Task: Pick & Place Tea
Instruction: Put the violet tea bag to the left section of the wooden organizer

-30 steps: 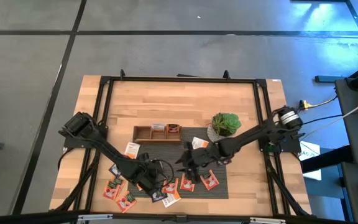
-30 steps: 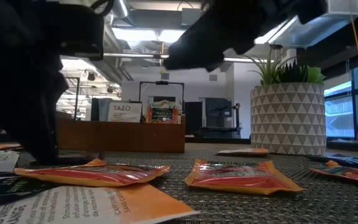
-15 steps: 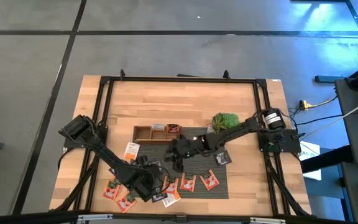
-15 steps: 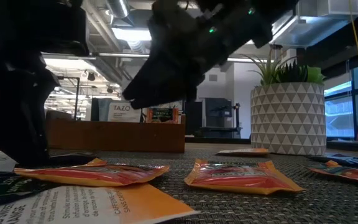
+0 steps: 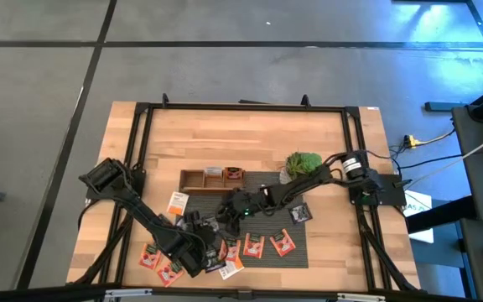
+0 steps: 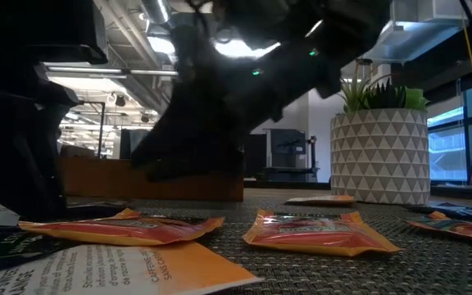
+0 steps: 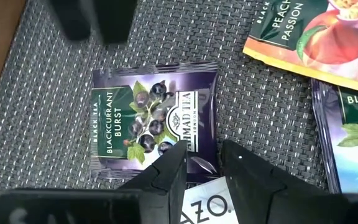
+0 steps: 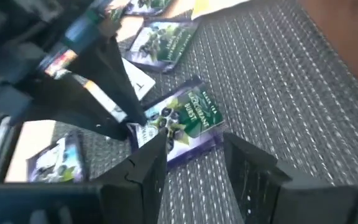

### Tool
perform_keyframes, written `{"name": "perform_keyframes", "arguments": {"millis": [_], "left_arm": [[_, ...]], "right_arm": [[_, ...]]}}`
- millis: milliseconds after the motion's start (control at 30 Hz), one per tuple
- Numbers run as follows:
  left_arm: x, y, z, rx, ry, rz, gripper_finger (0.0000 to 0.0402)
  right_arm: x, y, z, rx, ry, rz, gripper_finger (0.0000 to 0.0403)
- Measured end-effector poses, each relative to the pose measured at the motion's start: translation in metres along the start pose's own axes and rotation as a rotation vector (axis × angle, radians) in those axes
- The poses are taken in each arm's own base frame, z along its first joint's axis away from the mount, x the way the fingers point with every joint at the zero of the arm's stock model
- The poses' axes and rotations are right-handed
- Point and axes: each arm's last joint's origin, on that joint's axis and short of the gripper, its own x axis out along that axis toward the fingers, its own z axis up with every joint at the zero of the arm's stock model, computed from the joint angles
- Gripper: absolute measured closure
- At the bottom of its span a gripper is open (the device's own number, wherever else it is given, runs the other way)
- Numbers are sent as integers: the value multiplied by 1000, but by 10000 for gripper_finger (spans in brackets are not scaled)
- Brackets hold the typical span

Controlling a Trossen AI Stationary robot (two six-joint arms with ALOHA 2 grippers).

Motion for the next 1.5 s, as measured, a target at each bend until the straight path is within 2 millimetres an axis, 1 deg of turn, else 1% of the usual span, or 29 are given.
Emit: {"name": "perform_keyframes", "arguments": {"millis": [67,133,200,267,467,567,633,867,1000,1400,1500], "left_arm": [[0,0,0,5,-2,-2,298],[0,0,0,9,-2,-2,300],[0,0,0,10,-3,-3,303],[0,-1,0,11,-2,-4,304],[-1,-2,-2,20,-8,-5,302],[-2,-3,-4,25,-15,-4,304],[-3,-4,-4,27,-18,-3,306],[-2,-4,-4,54,-30,6,305],[-2,-4,-4,56,-29,8,306],[-2,-3,-5,58,-28,13,307],[-2,-3,-5,58,-28,13,310]], "right_arm": [[8,1,2,0,4,-2,241],[16,2,3,-5,44,-24,241],[22,1,2,-11,93,-55,241],[24,3,6,-33,99,-83,241],[24,3,9,-64,78,-142,241],[24,1,11,-61,61,-165,241],[24,1,11,-29,60,-167,241],[23,1,10,75,118,-89,241],[22,0,8,77,147,-99,241],[22,3,8,87,169,-35,241],[22,4,8,91,186,4,241]]}}
